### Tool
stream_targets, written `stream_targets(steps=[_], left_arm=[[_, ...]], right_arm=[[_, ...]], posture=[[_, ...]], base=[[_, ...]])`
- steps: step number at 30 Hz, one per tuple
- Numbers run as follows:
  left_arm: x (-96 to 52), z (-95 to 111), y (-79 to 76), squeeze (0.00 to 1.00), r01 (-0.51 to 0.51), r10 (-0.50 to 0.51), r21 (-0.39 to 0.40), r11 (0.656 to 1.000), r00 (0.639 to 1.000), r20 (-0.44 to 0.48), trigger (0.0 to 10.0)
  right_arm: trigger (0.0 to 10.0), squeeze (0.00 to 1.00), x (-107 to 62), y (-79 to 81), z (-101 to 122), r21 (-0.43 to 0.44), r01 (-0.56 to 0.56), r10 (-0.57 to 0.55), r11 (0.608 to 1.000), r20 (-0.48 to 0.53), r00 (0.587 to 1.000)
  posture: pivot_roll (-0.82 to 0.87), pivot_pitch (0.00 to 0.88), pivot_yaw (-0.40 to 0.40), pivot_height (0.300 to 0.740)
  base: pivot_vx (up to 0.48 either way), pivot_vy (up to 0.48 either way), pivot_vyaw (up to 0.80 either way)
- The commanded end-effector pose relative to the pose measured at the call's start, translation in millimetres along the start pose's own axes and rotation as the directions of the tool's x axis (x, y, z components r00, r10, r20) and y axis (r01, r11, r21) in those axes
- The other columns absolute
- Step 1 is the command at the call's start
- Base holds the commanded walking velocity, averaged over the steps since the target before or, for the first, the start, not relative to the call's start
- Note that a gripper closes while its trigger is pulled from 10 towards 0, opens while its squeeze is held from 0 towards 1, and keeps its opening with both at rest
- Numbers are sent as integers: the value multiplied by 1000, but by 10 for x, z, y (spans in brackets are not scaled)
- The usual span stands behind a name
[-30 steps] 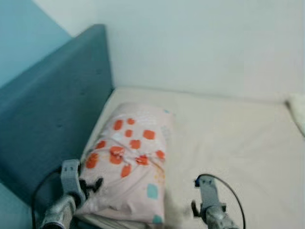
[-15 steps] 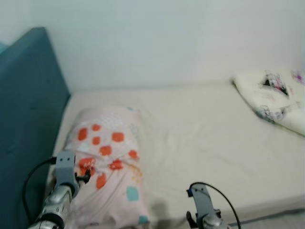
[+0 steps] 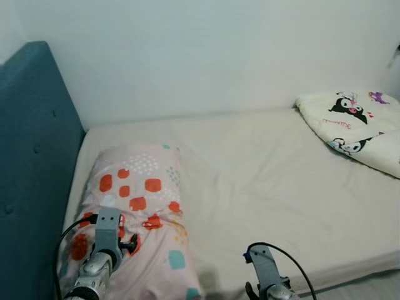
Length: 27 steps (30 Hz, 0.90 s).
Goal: Clean up the room
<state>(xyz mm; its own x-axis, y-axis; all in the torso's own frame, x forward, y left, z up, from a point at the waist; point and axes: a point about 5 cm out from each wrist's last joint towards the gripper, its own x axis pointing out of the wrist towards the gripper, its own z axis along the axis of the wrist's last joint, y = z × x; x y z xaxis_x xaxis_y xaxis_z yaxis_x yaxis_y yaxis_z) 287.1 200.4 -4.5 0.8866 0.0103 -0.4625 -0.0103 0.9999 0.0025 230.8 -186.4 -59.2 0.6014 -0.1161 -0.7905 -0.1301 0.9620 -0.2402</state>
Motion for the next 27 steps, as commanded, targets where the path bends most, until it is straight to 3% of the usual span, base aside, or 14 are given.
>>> stream_targets(steps=[1, 8, 13, 16, 23, 26, 27], left_arm=[[-18, -41, 52, 0, -22, 22, 3, 1000, 1000, -18, 10000], [-4, 9, 78, 0, -25, 25, -7, 1000, 1000, -5, 10000], [5, 26, 17, 0, 35, -35, -47, 998, 999, 8, 10000], [15, 17, -135, 0, 111, -110, -46, 993, 994, 10, 10000], [32, -13, -376, 0, 170, -171, -70, 983, 985, -9, 10000], [40, -31, -562, 0, 205, -211, -154, 967, 977, -25, 10000], [40, -31, -562, 0, 205, -211, -154, 967, 977, -25, 10000]], right_arm=[[10000, 0, -4, 60, -35, -6, -20, 20, 1000, -12, 1000], [10000, 0, -5, 64, -43, -5, -21, 21, 1000, -13, 1000], [10000, 0, -7, 73, -58, -7, -22, 21, 1000, -15, 1000], [10000, 0, -9, 80, -71, -5, -21, 21, 1000, -16, 1000], [10000, 0, -12, 94, -91, -2, -21, 21, 1000, -18, 1000], [10000, 0, -14, 96, -96, 7, -18, 18, 1000, -9, 1000], [10000, 0, -14, 96, -96, 7, -18, 18, 1000, -9, 1000]], posture=[[-32, 80, 8, 735], [-32, 82, 10, 735], [-33, 88, 16, 735], [-34, 93, 19, 735], [-43, 110, 23, 735], [-57, 136, 26, 735], [-57, 136, 26, 735]], base=[[0, 416, 0], [0, 418, 0], [0, 0, 0], [0, 0, 0], [0, 0, 0], [0, 0, 0], [0, 0, 0]])
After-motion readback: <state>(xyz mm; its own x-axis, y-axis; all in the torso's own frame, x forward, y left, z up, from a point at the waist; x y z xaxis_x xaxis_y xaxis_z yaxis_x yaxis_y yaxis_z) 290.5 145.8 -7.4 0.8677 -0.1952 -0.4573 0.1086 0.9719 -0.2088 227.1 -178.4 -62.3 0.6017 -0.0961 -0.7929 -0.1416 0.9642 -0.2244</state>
